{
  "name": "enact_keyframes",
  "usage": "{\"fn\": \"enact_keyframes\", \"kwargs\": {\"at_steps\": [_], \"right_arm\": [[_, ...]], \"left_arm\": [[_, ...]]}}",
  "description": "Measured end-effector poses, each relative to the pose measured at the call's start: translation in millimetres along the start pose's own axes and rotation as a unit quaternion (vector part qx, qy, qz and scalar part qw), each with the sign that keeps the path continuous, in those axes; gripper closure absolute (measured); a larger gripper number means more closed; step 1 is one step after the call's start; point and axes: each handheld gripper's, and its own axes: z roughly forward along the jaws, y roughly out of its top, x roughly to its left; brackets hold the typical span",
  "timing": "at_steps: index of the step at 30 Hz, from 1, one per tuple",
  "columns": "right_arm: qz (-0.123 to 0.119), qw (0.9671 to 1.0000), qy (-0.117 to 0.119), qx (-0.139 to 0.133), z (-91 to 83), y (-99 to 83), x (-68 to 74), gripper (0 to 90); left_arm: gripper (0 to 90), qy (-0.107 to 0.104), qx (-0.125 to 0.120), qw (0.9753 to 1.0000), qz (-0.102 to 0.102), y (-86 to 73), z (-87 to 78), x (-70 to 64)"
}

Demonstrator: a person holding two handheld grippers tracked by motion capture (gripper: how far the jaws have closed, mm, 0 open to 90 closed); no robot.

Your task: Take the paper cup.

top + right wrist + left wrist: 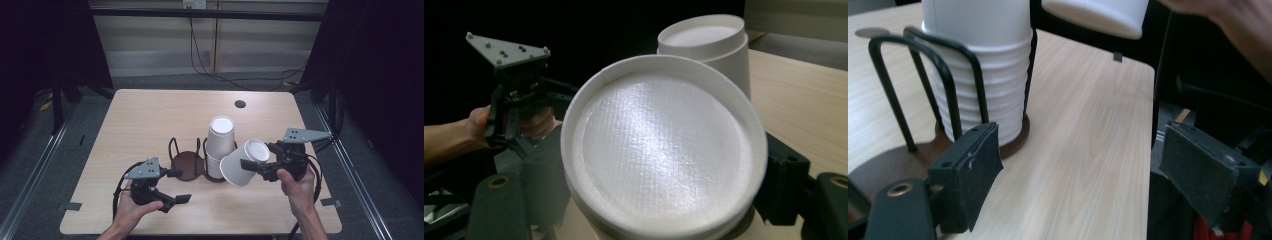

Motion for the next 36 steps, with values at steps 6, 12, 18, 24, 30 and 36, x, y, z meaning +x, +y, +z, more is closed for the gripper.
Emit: {"fn": "enact_keyframes", "kwargs": {"at_steps": [6,12,18,24,30,36], "right_arm": [[-0.008,0.9997,0.015,0.016,15.3,-2.8,7.8,24.7],[-0.012,0.9989,0.033,0.029,32.5,-2.9,15.2,24.7],[-0.015,0.9982,0.046,0.037,45.9,-0.8,17.2,24.7],[-0.018,0.9969,0.059,0.05,60.1,-4.1,21.2,24.7],[-0.007,0.9954,0.08,0.053,71.2,-8.1,22.3,24.7],[-0.008,0.9936,0.092,0.064,82.0,-10.1,29.1,24.8]], "left_arm": [[16.0,-0.006,-0.017,0.9998,0.013,10.4,5.6,-2.1],[15.8,-0.021,-0.027,0.9994,0.004,15.0,13.7,-2.9],[15.9,-0.014,-0.038,0.9992,-0.001,18.1,13.1,-1.8],[15.7,-0.014,-0.032,0.9994,0.009,18.1,18.9,-0.1],[15.7,-0.013,-0.033,0.9993,0.011,11.7,23.6,-1.6],[15.0,-0.024,-0.028,0.9992,0.015,9.2,29.0,-2.4]]}}
